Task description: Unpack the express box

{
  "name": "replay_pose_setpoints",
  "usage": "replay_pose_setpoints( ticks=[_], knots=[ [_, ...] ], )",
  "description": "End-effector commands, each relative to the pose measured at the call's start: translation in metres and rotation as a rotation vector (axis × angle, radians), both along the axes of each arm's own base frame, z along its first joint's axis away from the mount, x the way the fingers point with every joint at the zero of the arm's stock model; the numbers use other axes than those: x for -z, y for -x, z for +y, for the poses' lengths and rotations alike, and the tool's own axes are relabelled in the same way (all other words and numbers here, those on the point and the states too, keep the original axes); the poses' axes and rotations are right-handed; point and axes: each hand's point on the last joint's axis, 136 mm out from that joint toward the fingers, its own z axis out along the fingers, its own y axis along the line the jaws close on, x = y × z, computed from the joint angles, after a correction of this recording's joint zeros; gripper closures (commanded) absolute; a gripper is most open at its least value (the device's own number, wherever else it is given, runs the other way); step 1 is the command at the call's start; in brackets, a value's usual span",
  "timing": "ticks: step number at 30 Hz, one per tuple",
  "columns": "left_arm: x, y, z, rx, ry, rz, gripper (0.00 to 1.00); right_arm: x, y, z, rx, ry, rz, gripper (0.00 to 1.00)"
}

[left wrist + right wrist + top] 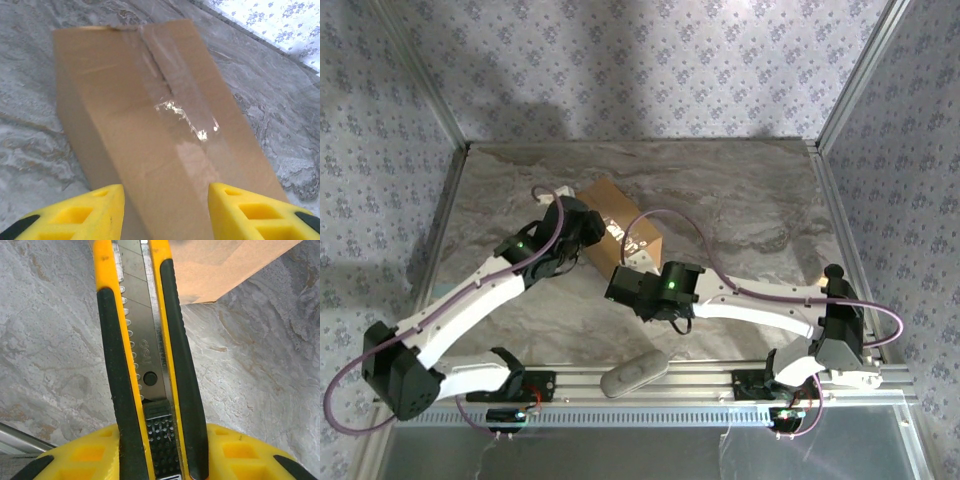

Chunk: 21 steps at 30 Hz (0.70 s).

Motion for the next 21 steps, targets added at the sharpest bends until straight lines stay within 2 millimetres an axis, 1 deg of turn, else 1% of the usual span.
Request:
replay_pose_setpoints(
  ticks=[1, 2, 4, 7, 12, 14, 17, 21],
  knots=[
    [-0.019, -0.019, -0.016, 0.055, 0.015, -0.041, 0.53, -0.008, 0.0, -0.002, -0.011, -0.03, -0.007, 1.0],
    [-0.019, -0.024, -0.02, 0.064, 0.008, -0.044, 0.53, -0.008, 0.0, -0.002, -0.012, -0.033, -0.004, 1.0],
    [-0.013, -0.031, -0.028, 0.08, -0.012, -0.033, 0.53, -0.008, 0.0, -0.002, -0.012, -0.039, -0.004, 1.0],
    [0.004, -0.039, -0.034, 0.088, -0.045, 0.001, 0.55, -0.006, 0.001, -0.004, -0.011, -0.039, -0.003, 1.0],
    [0.036, -0.043, -0.031, 0.068, -0.093, 0.065, 0.56, 0.0, 0.002, -0.012, -0.009, -0.009, -0.012, 1.0],
    [0.044, -0.041, -0.027, 0.058, -0.112, 0.083, 0.57, 0.0, 0.003, -0.016, 0.0, -0.002, -0.016, 1.0],
    [0.049, -0.038, -0.019, 0.039, -0.134, 0.095, 0.57, 0.0, 0.008, -0.024, 0.012, 0.009, -0.019, 1.0],
    [0.046, -0.037, -0.011, 0.025, -0.153, 0.082, 0.57, -0.002, 0.014, -0.037, 0.038, 0.01, -0.018, 1.0]
  ],
)
